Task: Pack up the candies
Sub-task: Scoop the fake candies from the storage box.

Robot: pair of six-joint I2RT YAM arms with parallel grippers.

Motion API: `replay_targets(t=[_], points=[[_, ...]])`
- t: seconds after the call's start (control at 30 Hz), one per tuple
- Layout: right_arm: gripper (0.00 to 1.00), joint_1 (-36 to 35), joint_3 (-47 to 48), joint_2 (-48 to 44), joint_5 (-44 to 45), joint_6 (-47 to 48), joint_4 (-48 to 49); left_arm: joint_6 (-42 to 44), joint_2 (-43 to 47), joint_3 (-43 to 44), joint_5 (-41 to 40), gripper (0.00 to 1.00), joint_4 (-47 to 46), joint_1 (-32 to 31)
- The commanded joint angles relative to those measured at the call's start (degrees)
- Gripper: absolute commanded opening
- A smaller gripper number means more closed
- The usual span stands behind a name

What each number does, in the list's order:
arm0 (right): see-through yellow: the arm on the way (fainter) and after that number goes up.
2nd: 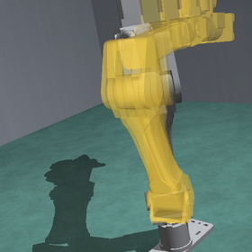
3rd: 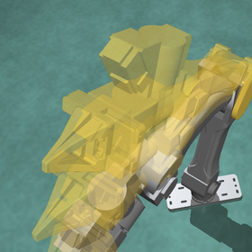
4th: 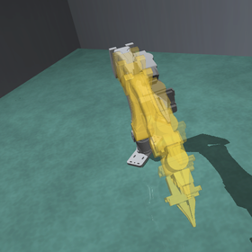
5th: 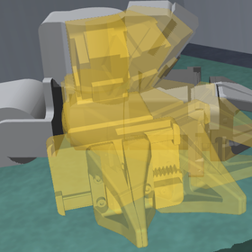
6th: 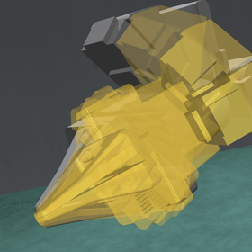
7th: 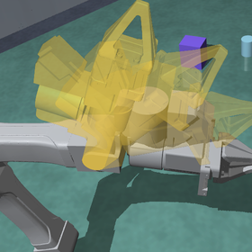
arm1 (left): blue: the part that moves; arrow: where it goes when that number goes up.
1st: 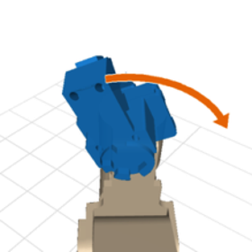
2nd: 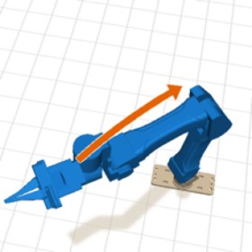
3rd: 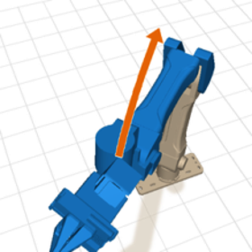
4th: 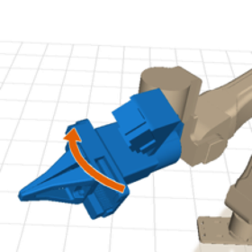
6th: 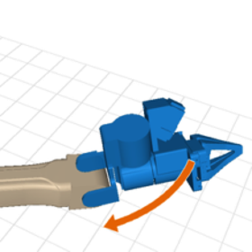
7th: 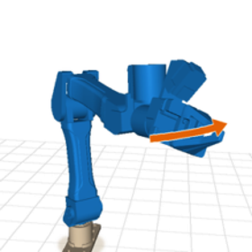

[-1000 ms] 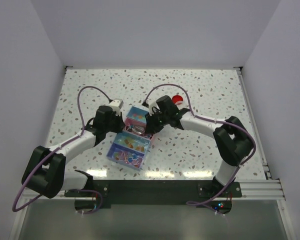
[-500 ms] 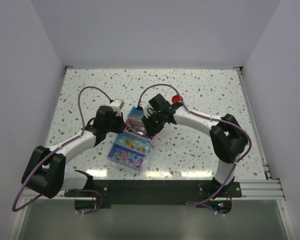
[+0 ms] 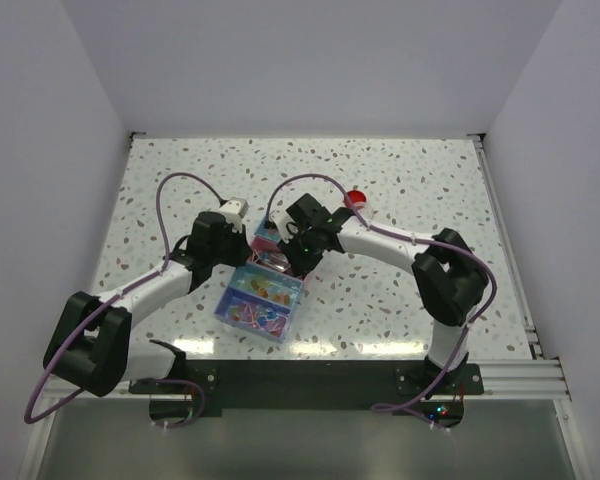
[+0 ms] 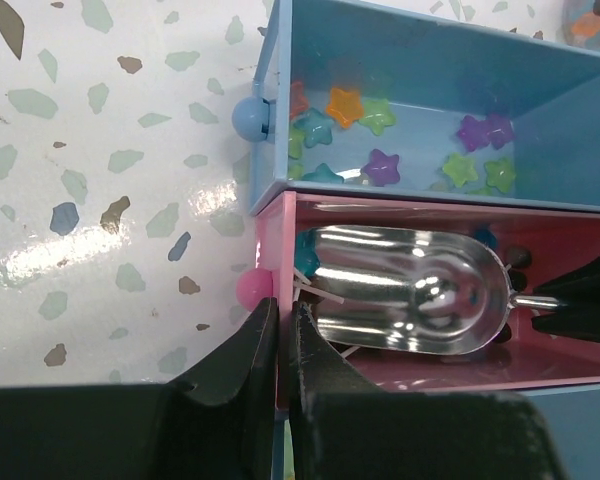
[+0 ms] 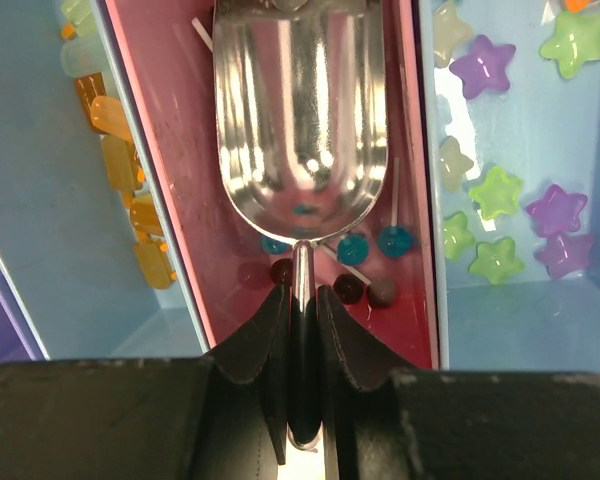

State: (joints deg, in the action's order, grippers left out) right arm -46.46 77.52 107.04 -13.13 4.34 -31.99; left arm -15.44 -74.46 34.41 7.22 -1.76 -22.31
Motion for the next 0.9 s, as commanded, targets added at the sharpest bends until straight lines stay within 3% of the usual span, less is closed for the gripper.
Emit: replay_targets(t=[0.0, 0.27, 0.57, 0.87], points=[[0.00, -0.30, -3.58, -2.19, -0.41, -0.82, 10.88, -1.43, 1.68, 2.85, 2.89, 0.01, -1.50, -0.55], [0.00, 1.10, -10.27, -7.46, -3.57, -2.75, 20.73, -1.78, 3.26, 3.20, -1.59, 0.00, 1.31, -0.55], [0.00, 2.69, -14.85, -12.56, -4.28, -3.90, 24.08, -1.70, 4.14, 3.64, -4.94, 0.02, 3.95, -0.28], [0.00, 3.13, -17.75, -15.46, -4.01, -5.83, 26.88, -1.52, 5.55, 4.35, -5.55, 0.10, 4.83, -0.11]])
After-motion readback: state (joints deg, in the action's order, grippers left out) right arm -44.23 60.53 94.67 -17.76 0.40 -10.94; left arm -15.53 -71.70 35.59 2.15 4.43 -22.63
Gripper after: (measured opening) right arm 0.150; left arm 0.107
